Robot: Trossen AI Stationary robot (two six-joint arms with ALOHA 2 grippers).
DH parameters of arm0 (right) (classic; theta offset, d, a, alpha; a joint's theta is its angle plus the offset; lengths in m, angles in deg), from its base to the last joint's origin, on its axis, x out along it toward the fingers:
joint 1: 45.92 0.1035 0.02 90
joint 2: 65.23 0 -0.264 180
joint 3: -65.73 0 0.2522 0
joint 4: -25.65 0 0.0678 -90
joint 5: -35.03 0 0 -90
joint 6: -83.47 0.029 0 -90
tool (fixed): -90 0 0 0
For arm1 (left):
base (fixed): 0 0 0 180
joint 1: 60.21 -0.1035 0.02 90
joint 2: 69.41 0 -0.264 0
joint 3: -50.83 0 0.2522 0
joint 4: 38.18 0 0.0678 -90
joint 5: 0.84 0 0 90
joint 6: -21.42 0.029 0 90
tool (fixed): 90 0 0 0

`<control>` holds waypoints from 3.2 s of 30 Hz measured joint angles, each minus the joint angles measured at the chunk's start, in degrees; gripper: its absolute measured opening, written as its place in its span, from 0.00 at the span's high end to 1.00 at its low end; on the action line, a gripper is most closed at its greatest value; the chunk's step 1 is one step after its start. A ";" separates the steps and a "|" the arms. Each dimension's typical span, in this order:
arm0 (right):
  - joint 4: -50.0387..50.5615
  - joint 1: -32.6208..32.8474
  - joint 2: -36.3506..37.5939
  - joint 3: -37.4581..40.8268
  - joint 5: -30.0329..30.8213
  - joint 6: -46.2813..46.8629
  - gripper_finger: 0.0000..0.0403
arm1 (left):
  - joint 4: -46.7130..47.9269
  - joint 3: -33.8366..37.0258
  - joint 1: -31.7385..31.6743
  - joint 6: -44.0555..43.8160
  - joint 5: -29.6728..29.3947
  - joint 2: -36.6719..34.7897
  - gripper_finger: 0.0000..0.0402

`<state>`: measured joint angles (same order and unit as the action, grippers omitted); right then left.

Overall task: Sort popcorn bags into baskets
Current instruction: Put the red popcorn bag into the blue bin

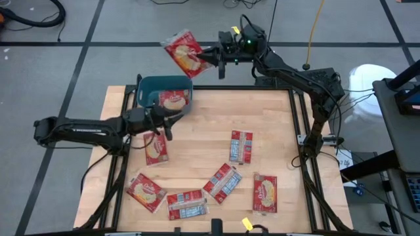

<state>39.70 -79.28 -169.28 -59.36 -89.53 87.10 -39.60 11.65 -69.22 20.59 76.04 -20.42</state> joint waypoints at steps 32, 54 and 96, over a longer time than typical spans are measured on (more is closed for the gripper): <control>0.28 6.77 -18.03 -0.04 3.28 -22.61 0.97 | 22.85 -17.67 0.47 -1.05 -0.97 -12.01 0.77; 6.31 7.88 -17.97 1.14 9.05 -39.48 0.97 | 42.45 -31.23 -19.40 4.52 4.07 4.74 0.26; 18.64 9.95 -10.59 1.07 19.75 -36.24 0.62 | 72.86 -53.86 -27.81 27.77 12.39 26.93 0.86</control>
<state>58.34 -69.33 -179.87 -58.29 -69.78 50.86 33.26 -42.22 -97.03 48.36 88.43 6.51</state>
